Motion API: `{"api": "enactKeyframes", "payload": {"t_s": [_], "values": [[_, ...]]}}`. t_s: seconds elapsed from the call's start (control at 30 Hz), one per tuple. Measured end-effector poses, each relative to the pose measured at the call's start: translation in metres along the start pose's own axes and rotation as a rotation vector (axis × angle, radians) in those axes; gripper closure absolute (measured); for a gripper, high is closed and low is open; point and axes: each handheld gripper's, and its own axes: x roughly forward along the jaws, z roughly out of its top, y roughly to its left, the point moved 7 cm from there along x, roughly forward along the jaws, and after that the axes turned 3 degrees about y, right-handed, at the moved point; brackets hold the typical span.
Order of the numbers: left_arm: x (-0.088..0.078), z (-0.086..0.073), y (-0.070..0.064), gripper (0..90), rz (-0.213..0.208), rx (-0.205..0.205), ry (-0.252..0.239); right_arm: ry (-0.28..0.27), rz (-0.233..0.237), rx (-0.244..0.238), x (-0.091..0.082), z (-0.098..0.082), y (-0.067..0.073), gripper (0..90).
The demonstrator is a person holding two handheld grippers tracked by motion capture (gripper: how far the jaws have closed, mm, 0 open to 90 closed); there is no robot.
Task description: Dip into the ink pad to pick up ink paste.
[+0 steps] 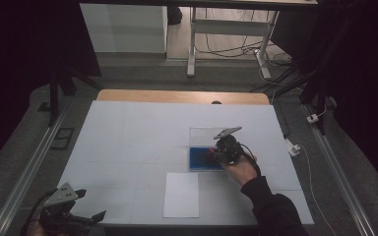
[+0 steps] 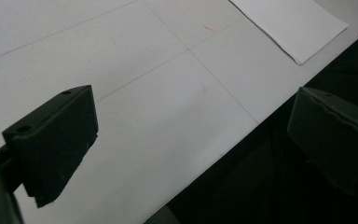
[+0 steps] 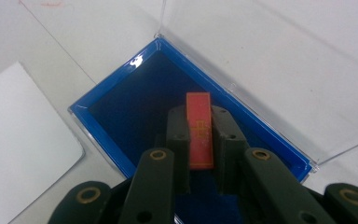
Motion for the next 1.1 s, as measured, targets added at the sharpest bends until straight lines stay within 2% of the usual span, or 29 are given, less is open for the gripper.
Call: {"api": "enactKeyframes", "payload": {"t_s": [0.17, 0.33, 0.43, 0.47, 0.63, 0.87, 0.93, 1.1], "values": [[0.0, 0.0, 0.0, 1.8, -0.001, 0.001, -0.002, -0.009, 0.005, 0.009, -0.002, 0.001, -0.001, 79.4], [0.0, 0.0, 0.0, 1.9, -0.003, 0.001, -0.003, -0.06, 0.023, -0.009, -0.015, 0.005, 0.005, 79.3], [-0.001, 0.0, 0.0, 1.9, -0.004, 0.0, -0.008, -0.064, 0.036, -0.015, -0.02, 0.003, 0.008, 79.3], [-0.001, 0.0, 0.0, 1.8, -0.005, -0.002, -0.009, -0.071, 0.06, -0.022, -0.025, 0.001, 0.011, 79.3], [-0.002, 0.0, 0.001, 1.8, -0.014, -0.007, -0.019, -0.094, 0.077, -0.03, -0.036, -0.001, 0.014, 79.3], [-0.003, 0.0, 0.001, 2.1, -0.023, -0.012, -0.025, -0.134, 0.105, 0.0, -0.052, -0.006, 0.018, 79.2], [-0.003, 0.0, 0.001, 2.1, -0.022, -0.012, -0.024, -0.16, 0.128, 0.006, -0.057, -0.008, 0.022, 79.2], [-0.002, 0.0, 0.001, 2.1, -0.021, -0.011, -0.021, -0.176, 0.142, 0.007, -0.066, -0.011, 0.03, 79.2]]}}
